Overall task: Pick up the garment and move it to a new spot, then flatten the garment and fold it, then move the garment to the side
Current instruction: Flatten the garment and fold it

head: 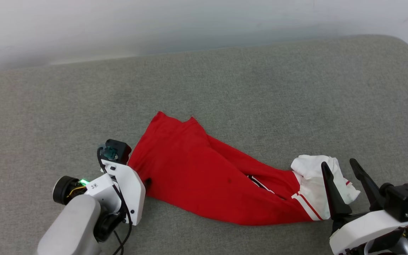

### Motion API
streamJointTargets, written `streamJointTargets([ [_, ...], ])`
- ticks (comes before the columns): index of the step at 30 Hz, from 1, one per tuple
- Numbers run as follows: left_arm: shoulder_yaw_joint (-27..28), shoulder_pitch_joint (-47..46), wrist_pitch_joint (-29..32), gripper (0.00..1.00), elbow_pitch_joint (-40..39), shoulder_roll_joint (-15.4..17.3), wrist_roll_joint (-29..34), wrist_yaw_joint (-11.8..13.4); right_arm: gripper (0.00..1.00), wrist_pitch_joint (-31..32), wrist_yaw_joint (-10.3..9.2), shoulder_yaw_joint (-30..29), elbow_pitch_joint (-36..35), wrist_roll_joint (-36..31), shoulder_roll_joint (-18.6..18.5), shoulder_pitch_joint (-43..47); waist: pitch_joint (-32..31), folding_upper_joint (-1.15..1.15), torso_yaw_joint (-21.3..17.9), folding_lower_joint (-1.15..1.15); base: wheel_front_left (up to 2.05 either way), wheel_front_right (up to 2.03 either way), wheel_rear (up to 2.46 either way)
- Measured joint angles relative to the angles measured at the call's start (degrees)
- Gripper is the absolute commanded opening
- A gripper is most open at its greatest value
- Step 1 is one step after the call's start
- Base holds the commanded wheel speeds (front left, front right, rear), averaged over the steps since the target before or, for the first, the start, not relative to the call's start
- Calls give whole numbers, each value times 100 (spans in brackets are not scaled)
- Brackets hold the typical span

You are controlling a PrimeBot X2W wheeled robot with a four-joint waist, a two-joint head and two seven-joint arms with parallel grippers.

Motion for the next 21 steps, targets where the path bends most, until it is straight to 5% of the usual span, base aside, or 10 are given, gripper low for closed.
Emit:
streamJointTargets([
  [6, -225, -294, 840, 100, 209, 156, -136, -214, 100, -85, 0, 3, 123, 111, -1, -116, 221, 0, -94, 0, 0, 0, 0],
  [9, -301, -394, 1065, 0, 193, 186, -227, -299, 100, -111, 0, 19, 196, 158, 0, -160, 286, 0, -99, -1, 0, 0, 0],
  [15, -277, -359, 725, 0, 133, 204, -201, -219, 100, -201, 0, 3, 278, 215, 0, -217, 322, 0, -68, 0, 0, 0, 0],
  [21, 125, -32, 10, 0, -88, 392, -146, 293, 100, -210, 0, -73, 343, 249, 0, -199, 186, 0, 32, 0, 0, 0, 0],
])
